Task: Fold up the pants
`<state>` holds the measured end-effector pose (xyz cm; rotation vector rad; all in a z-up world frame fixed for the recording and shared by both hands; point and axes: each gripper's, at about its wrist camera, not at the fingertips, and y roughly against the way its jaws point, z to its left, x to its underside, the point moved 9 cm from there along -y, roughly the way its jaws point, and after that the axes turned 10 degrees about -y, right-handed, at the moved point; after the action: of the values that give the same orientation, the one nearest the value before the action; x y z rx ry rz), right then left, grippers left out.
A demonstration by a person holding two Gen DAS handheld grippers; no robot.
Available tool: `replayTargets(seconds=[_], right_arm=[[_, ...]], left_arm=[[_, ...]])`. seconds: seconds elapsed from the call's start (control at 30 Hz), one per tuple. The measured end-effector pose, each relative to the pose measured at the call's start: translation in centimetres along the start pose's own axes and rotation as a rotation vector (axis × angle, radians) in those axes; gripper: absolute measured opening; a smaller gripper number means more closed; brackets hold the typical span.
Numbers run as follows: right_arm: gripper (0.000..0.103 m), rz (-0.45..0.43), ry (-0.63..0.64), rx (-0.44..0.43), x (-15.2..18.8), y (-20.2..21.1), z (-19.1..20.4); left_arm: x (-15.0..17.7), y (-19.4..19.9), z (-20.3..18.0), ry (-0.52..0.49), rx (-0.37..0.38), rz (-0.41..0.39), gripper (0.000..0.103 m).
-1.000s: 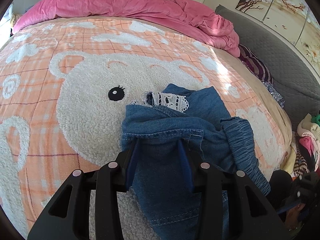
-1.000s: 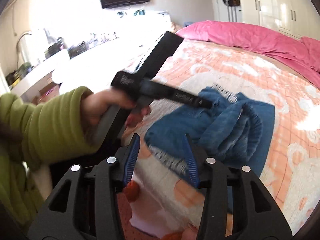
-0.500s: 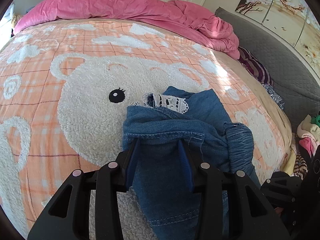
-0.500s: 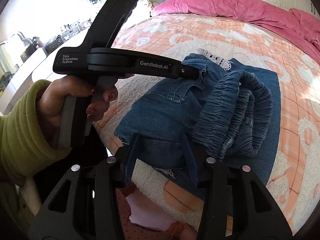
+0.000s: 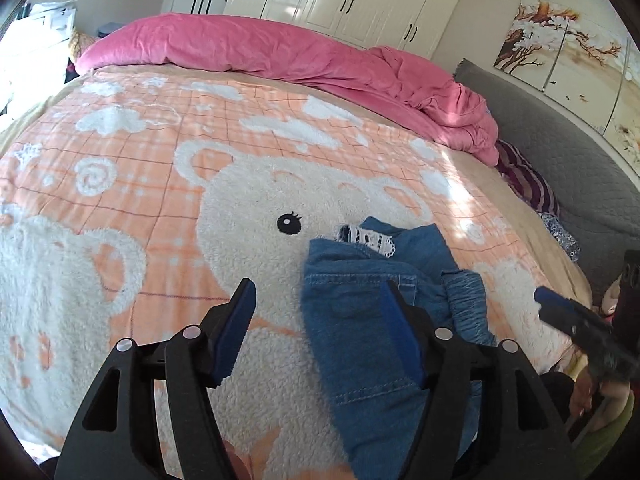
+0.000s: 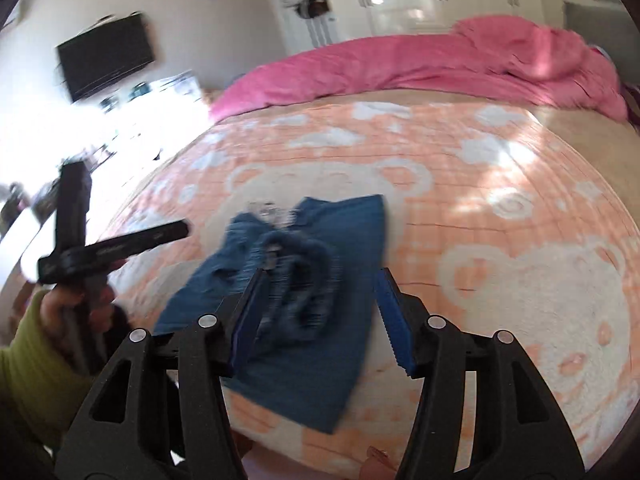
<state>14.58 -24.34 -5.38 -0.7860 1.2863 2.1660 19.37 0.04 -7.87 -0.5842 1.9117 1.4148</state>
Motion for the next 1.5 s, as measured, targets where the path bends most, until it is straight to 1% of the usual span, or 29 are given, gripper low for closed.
replayTargets(seconds=[0.03,0.07,0.13,0.17,0.27,0.37,0.5,0.63,0.7,0.73,0.87,0.9,0.93,0.97,1.03,1.1,1.2,1.27,1.37,1.43,1.5], right_arm=[[0.050,0.003,-0.020,0.018,-0.2,-0.1,-0.8],[0.051,0.009,-0.037,0.031,-0.3,-0.3,-1.6],[0.053,0.036,-0.059,0.020,-0.4,-1.3,-2.4],[0.054,0.055,-0.067,0.011,-0.2,-1.9,-2.5],[0.055,0.111,-0.085,-0.012,0.4,-4.1,-2.5],[0.056,0.167,-0.114,-0.012,1.2,-5.6,-2.5],[0.056,0.229,-0.182,-0.046,2.0,-7.7,-2.7],[0.055,0.240,-0.224,-0.082,2.0,-8.9,-2.8],[0.040,0.247,-0.237,-0.105,1.7,-9.3,-2.7],[0.031,0.261,-0.241,-0.116,1.8,-9.7,-2.6],[0.029,0.260,-0.227,-0.097,1.9,-10.6,-2.5],[0.027,0.256,-0.222,-0.096,1.9,-10.6,-2.4],[0.019,0.253,-0.218,-0.108,2.0,-10.5,-2.2],[0.010,0.252,-0.218,-0.121,2.0,-10.5,-2.0],[0.007,0.228,-0.196,-0.120,1.9,-10.1,-1.5],[0.006,0.184,-0.126,-0.091,1.6,-9.4,-0.6],[0.006,0.111,-0.016,-0.071,0.6,-8.0,1.4],[0.006,0.078,0.037,-0.078,-0.4,-7.3,2.8],[0.006,0.023,0.110,-0.059,-2.8,-7.0,4.1],[0.006,0.001,0.124,-0.059,-4.6,-7.4,4.4],[0.006,-0.024,0.130,-0.067,-6.8,-8.1,4.7]], left_arm=[[0.3,0.0,-0.1,0.000,-0.001,0.006,0.067],[0.6,0.0,-0.3,0.000,0.004,0.013,0.068],[1.3,-0.4,-0.7,0.004,0.015,0.032,0.069],[1.6,-0.9,-0.9,0.011,0.034,0.045,0.069],[2.7,-2.0,-1.4,0.042,0.073,0.087,0.069],[3.6,-3.1,-1.6,0.034,0.063,0.117,0.070],[4.3,-4.2,-1.7,0.048,0.071,0.141,0.072],[4.2,-4.7,-2.0,0.053,0.068,0.129,0.074],[4.1,-4.8,-2.4,0.045,0.063,0.125,0.074],[4.0,-4.9,-2.5,0.045,0.062,0.123,0.074],[3.8,-5.3,-2.8,0.076,0.070,0.118,0.073],[3.8,-5.4,-3.0,0.073,0.066,0.121,0.067],[3.8,-5.5,-3.3,0.057,0.066,0.125,0.052],[3.7,-5.5,-3.8,0.020,0.040,0.122,0.049],[3.4,-5.1,-4.8,-0.062,-0.016,0.106,0.030],[3.0,-4.6,-5.2,-0.093,-0.035,0.091,0.022],[2.2,-3.7,-5.1,-0.094,-0.044,0.061,0.019],[1.0,-3.1,-5.2,-0.097,-0.039,0.037,0.019],[-1.7,-2.9,-4.8,-0.098,-0.054,0.005,0.019],[-3.4,-3.0,-4.2,-0.079,-0.056,-0.006,0.019],[-5.1,-3.4,-3.7,-0.087,-0.079,-0.028,0.019]])
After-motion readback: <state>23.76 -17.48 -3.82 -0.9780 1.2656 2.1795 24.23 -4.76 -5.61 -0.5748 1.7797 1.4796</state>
